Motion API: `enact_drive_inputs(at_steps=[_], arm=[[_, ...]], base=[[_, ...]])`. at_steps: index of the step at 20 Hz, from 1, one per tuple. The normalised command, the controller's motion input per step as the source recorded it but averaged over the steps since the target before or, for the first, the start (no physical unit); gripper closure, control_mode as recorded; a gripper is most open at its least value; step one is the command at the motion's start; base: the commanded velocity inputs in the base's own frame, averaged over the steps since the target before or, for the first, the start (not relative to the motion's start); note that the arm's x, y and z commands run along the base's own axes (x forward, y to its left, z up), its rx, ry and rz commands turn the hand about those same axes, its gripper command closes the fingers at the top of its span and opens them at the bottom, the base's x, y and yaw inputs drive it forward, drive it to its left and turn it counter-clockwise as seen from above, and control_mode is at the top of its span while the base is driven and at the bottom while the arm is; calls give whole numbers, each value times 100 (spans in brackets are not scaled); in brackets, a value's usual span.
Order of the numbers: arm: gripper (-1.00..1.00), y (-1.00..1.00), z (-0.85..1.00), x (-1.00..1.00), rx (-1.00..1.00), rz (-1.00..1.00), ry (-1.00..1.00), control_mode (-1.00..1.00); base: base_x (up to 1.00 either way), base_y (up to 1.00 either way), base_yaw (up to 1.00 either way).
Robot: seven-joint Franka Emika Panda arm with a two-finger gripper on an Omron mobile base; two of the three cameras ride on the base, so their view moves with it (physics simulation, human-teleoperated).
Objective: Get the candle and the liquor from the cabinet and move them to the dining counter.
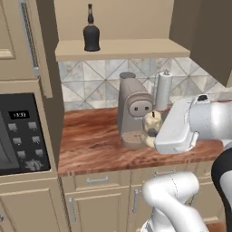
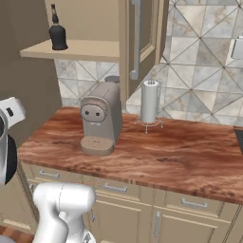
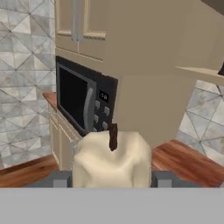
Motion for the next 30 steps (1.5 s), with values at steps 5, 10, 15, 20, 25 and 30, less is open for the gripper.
enact_drive_inputs(at_steps=[5,10,15,20,25,30], arm=[[100,0,0,0,0,0,0,100],[100,0,0,0,0,0,0,100],[100,0,0,0,0,0,0,100],[100,0,0,0,0,0,0,100],[100,0,0,0,0,0,0,100],[100,0,0,0,0,0,0,100]], base=[[-52,29,37],[-32,40,50],[-9,49,57],[0,50,61],[0,47,62],[0,45,61]])
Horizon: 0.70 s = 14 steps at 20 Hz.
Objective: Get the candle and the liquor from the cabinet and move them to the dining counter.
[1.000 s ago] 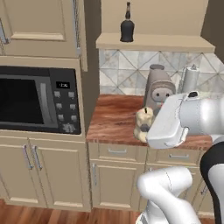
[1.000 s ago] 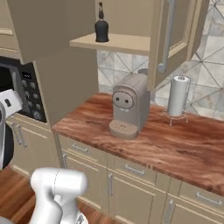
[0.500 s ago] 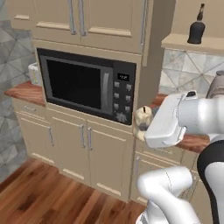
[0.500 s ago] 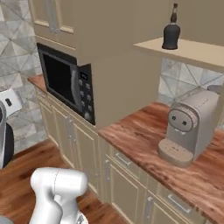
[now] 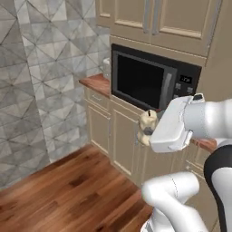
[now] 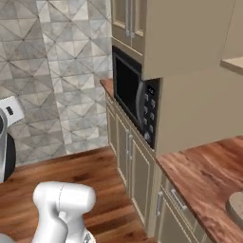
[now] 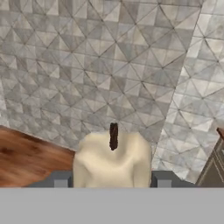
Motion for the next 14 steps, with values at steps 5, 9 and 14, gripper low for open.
enact_drive_inputs(at_steps=[5,9,14], arm=[[100,0,0,0,0,0,0,100],[100,0,0,0,0,0,0,100],[100,0,0,0,0,0,0,100]], base=[[-2,41,61],[-4,40,60],[-9,43,59]])
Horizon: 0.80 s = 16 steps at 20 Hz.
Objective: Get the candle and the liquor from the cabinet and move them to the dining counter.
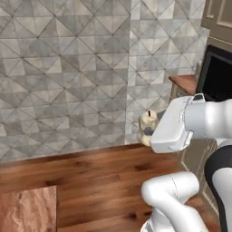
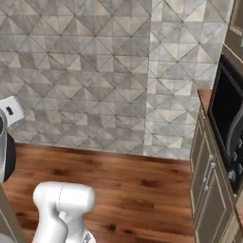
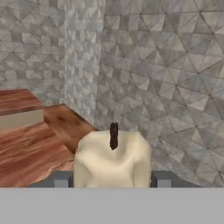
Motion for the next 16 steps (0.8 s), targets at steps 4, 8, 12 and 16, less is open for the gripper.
enact_drive_inputs(at_steps=[4,8,12,16], arm=[[100,0,0,0,0,0,0,100],[100,0,0,0,0,0,0,100],[100,0,0,0,0,0,0,100],[100,0,0,0,0,0,0,100]], base=[[-15,29,59],[-15,8,59],[-16,0,56],[-1,-3,54]])
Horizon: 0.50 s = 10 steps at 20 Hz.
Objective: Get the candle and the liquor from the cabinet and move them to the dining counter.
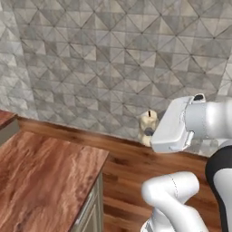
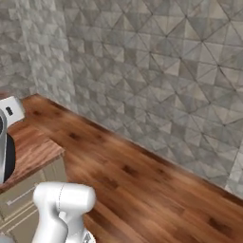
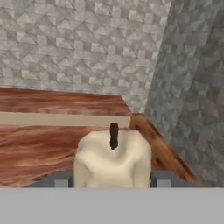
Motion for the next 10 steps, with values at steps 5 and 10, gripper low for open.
enact_drive_inputs(at_steps=[5,10], arm=[[100,0,0,0,0,0,0,100],[100,0,0,0,0,0,0,100]], base=[[0,-6,54],[0,-25,53]])
